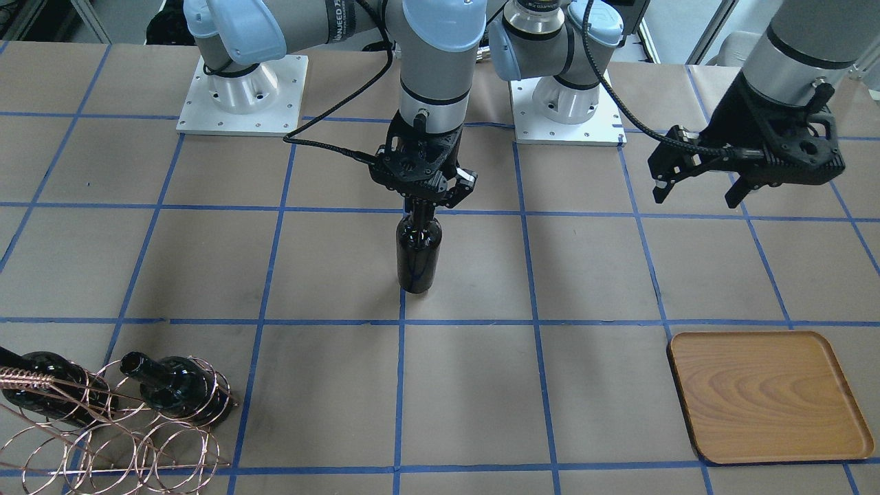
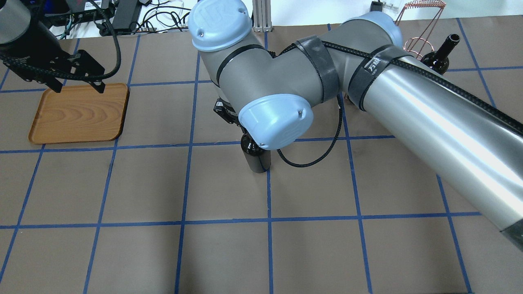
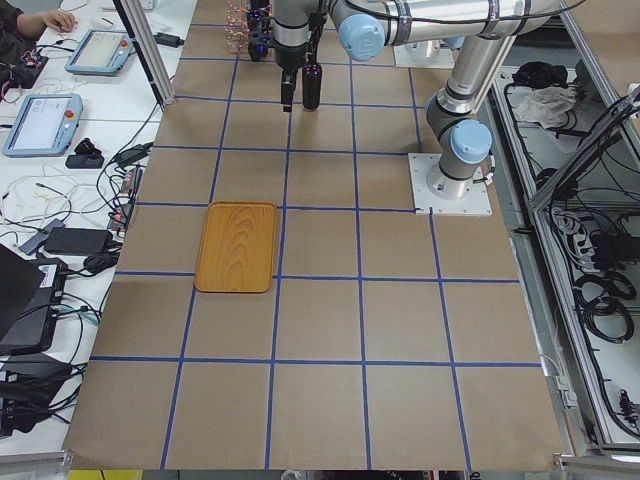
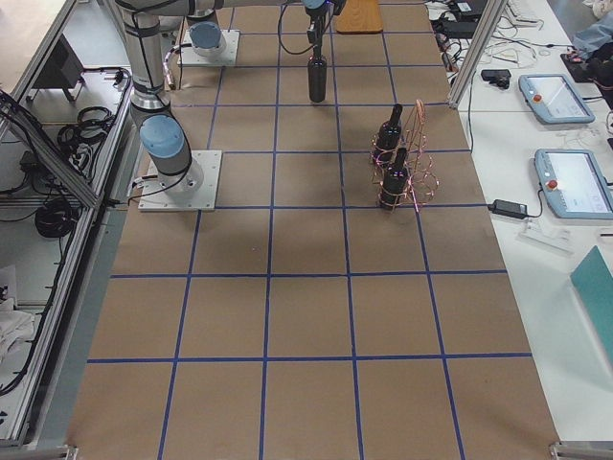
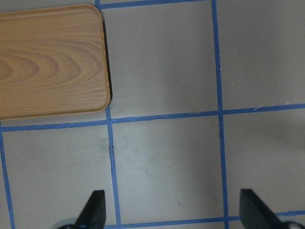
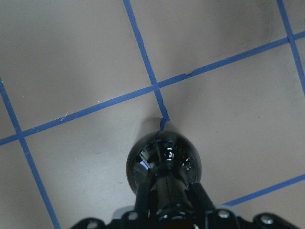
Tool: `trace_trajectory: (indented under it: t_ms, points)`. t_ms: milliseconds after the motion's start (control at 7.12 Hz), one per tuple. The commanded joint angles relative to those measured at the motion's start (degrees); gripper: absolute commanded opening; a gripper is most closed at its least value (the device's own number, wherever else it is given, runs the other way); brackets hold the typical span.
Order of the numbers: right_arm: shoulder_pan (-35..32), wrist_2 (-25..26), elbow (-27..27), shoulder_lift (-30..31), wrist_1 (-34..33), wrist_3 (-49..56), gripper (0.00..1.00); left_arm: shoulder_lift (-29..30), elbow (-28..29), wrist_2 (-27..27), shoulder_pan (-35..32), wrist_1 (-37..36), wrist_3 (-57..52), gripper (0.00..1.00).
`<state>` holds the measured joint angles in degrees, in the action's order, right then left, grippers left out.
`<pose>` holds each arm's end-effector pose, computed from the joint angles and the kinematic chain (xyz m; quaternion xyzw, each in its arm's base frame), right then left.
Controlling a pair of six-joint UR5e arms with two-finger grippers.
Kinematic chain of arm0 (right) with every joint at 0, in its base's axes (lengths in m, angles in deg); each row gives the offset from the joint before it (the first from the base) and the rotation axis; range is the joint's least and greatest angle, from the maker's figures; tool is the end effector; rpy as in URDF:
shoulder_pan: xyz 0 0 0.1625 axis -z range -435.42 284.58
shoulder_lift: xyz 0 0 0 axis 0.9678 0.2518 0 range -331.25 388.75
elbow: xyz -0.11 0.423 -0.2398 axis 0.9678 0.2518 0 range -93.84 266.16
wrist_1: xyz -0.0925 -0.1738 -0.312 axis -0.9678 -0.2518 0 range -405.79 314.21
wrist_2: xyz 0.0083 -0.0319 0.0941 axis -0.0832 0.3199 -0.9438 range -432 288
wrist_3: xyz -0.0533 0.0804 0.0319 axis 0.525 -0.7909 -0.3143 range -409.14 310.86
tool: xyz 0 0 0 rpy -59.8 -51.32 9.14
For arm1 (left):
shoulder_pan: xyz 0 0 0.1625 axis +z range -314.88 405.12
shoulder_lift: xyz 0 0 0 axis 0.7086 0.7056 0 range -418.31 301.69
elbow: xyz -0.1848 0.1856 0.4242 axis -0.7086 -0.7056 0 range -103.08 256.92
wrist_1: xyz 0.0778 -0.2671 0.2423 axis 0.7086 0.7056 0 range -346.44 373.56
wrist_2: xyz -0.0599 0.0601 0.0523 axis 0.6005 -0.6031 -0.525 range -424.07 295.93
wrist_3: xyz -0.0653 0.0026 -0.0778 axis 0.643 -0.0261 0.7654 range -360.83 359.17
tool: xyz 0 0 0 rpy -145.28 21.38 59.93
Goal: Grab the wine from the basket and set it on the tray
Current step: 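Carry the bottle with the right gripper to the table center and stand it upright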
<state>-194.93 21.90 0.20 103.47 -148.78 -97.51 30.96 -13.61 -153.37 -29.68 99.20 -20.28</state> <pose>0.3914 -0.4352 0.4781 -0.1642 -0.9857 0.0333 0.0169 -0.0132 -0.4647 0.5689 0.0373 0.9985 -0.0398 0.0060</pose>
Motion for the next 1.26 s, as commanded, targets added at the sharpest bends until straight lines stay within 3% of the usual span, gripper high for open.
trace_trajectory:
  t_ms: [0, 702, 842, 982, 1123]
  points:
    - [-0.3, -1.2, 0.1, -0.3, -0.5, -3.2, 0.23, 0.2, 0.0, -0.1, 1.4, -1.0, -2.9, 1.0]
    - [-3.6, -1.2, 2.5, -3.0, -1.5, -5.9, 0.24, 0.3, -0.1, 0.0, 1.2, -1.0, -2.8, 1.0]
    - [-3.5, -1.0, 2.5, -3.1, -1.6, -5.0, 0.37, 0.3, -0.1, 0.0, 1.2, -1.0, -2.8, 1.0]
    - [-3.5, 0.0, 2.1, -3.1, -1.1, -4.5, 0.8, 0.2, -0.1, -0.1, 1.3, -1.0, -2.8, 1.0]
    - [-3.5, -0.3, 2.2, -3.0, -1.2, -4.5, 1.0, 0.2, -0.1, 0.0, 1.3, -1.0, -2.8, 1.0]
